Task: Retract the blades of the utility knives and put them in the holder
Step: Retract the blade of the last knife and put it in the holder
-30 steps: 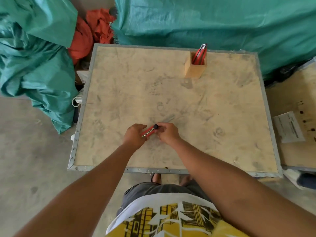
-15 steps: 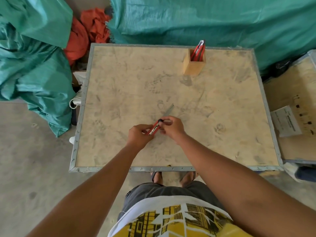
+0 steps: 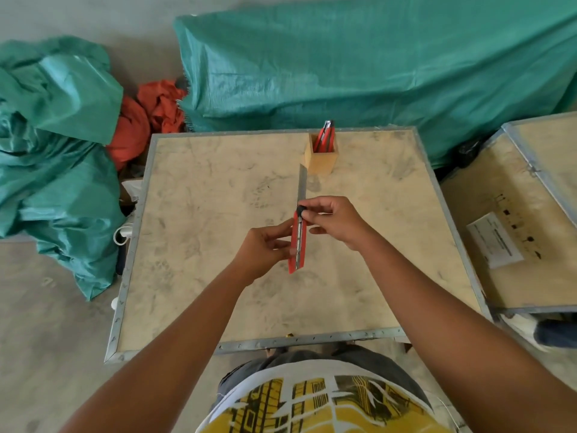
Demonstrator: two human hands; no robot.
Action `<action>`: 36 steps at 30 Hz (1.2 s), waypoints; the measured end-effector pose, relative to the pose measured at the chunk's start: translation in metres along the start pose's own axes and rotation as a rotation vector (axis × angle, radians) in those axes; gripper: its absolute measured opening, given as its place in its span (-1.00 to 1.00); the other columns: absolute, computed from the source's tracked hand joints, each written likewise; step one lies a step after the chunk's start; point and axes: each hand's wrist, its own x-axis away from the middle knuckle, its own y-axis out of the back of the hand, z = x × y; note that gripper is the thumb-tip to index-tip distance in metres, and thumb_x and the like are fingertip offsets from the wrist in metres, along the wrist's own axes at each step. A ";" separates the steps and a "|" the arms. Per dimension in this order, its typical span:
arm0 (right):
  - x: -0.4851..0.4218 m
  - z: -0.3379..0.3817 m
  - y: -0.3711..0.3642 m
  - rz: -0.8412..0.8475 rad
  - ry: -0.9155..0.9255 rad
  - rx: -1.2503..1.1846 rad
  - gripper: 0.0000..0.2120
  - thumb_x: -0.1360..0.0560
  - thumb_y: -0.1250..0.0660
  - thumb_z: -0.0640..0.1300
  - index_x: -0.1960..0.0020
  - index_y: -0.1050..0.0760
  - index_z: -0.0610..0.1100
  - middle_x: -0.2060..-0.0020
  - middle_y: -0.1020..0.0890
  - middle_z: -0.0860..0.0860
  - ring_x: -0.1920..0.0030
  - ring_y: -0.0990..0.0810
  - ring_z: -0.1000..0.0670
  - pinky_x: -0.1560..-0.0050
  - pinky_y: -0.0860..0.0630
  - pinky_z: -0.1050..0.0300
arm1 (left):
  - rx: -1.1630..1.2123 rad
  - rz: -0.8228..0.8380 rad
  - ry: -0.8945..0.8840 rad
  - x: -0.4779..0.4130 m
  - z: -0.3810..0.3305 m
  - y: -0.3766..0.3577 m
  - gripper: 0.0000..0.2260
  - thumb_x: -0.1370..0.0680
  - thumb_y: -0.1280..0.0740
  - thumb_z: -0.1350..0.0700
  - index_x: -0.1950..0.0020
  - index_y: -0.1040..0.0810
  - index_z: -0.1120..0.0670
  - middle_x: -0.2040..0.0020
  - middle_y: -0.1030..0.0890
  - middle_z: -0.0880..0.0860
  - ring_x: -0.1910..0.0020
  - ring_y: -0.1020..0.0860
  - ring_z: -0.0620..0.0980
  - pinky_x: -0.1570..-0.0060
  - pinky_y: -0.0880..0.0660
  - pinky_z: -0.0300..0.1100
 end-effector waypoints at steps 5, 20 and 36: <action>-0.004 0.022 0.040 0.025 0.072 0.030 -0.74 -0.54 -0.46 -0.25 -0.20 -0.67 -0.05 -0.04 -0.75 -0.03 -0.02 -0.75 0.01 0.02 -0.70 0.09 | 0.084 -0.006 -0.031 -0.015 -0.026 -0.024 -0.40 -0.45 -0.44 0.46 -0.39 -0.52 -0.03 -0.16 -0.70 -0.02 0.09 -0.70 0.04 0.12 -0.68 -0.06; -0.022 0.030 0.125 0.152 0.329 0.260 -0.73 -0.52 -0.46 -0.27 -0.22 -0.67 -0.16 -0.14 -0.73 -0.07 -0.11 -0.71 0.08 -0.14 -0.62 0.26 | 0.244 -0.210 -0.097 -0.067 -0.067 -0.101 -0.39 -0.48 -0.40 0.48 -0.41 -0.50 -0.03 -0.31 -0.62 0.04 0.07 -0.72 0.03 0.05 -0.68 0.04; -0.003 0.032 0.097 0.127 0.360 0.392 -0.74 -0.47 -0.52 -0.26 -0.15 -0.71 -0.15 -0.01 -0.70 0.03 0.03 -0.68 0.16 -0.03 -0.60 0.33 | 0.210 -0.151 -0.113 -0.054 -0.067 -0.069 -0.44 -0.48 -0.40 0.47 -0.41 -0.51 0.07 -0.35 -0.60 0.03 -0.01 -0.73 0.14 0.04 -0.67 0.07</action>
